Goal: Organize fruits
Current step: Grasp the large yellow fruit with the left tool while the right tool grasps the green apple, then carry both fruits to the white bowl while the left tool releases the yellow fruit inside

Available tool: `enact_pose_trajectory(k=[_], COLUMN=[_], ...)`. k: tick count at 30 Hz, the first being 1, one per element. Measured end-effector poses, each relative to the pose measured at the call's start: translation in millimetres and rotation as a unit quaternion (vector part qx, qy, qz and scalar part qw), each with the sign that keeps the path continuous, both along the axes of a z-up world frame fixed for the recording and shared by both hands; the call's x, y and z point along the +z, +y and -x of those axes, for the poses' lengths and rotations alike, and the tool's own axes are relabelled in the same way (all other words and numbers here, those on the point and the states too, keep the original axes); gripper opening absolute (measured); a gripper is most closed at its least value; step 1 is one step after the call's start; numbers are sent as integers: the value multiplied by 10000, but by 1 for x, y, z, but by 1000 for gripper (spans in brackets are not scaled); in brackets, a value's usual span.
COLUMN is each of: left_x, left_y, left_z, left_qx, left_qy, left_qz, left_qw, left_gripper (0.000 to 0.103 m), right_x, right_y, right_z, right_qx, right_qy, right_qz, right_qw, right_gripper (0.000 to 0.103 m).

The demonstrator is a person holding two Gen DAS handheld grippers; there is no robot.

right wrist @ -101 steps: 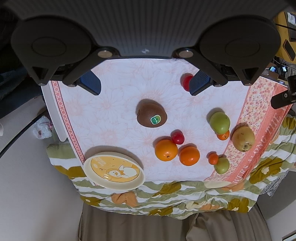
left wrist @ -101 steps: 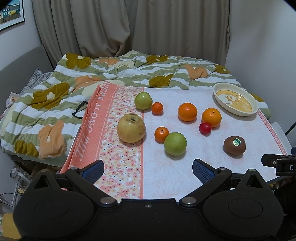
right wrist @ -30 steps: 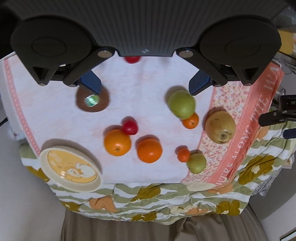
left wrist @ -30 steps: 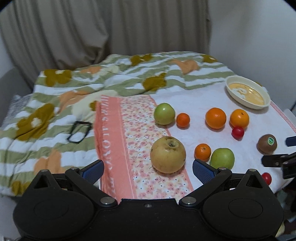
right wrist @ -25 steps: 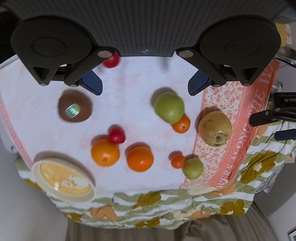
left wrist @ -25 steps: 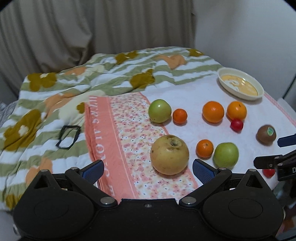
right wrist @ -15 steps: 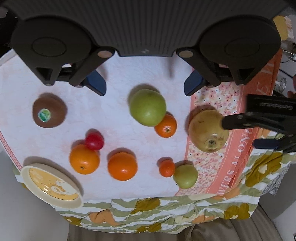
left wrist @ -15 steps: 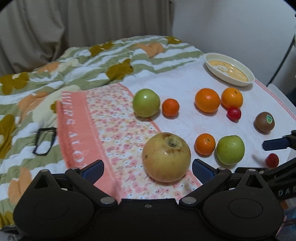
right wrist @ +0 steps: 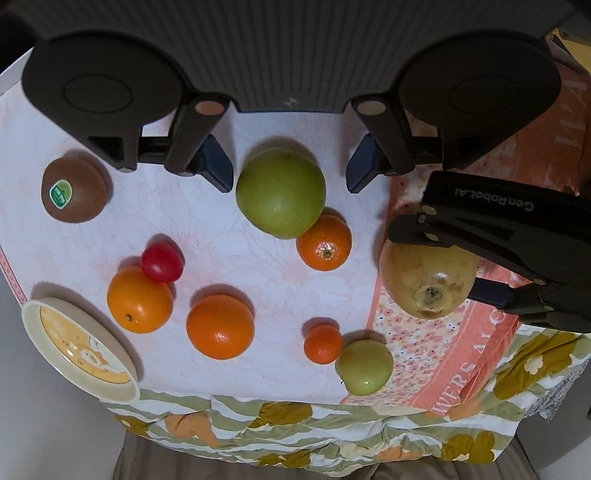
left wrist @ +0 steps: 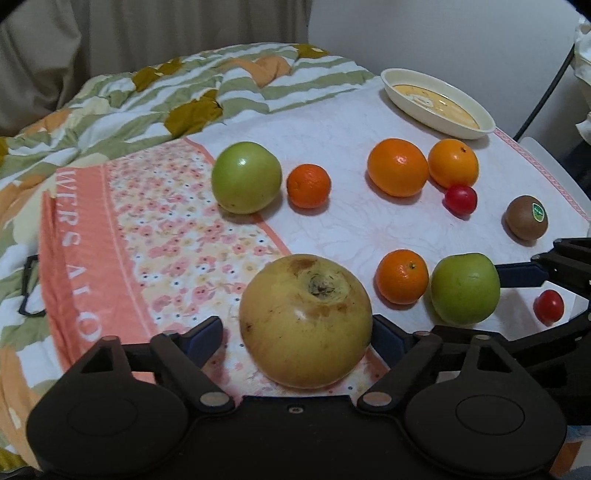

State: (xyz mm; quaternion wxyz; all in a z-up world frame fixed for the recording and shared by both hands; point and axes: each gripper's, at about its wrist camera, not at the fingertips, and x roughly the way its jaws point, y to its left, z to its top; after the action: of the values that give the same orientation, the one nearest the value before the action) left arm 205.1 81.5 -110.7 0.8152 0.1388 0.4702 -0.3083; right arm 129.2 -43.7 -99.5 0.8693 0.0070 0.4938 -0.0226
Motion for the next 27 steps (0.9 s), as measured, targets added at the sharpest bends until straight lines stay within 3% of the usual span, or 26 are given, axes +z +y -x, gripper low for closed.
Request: enact_pose_trajectory(k=[5, 17, 27], left_x=[-1, 1, 13], left_y=[2, 19, 26], left_z=[1, 9, 25], left_qx=[25, 268, 449], left_qy=[76, 21, -147], left_qz=[152, 47, 76], left_qw=[9999, 9996, 9989], left_gripper=[78, 78, 78], right_x=[-2, -3, 7], right_y=[3, -1, -4], right_z=[-4, -8, 1], right_qx=[116, 237, 330], right_qy=[9, -63, -188], right_qz=[145, 167, -20], right_qw=[9998, 9996, 9993], right_gripper=[78, 68, 68])
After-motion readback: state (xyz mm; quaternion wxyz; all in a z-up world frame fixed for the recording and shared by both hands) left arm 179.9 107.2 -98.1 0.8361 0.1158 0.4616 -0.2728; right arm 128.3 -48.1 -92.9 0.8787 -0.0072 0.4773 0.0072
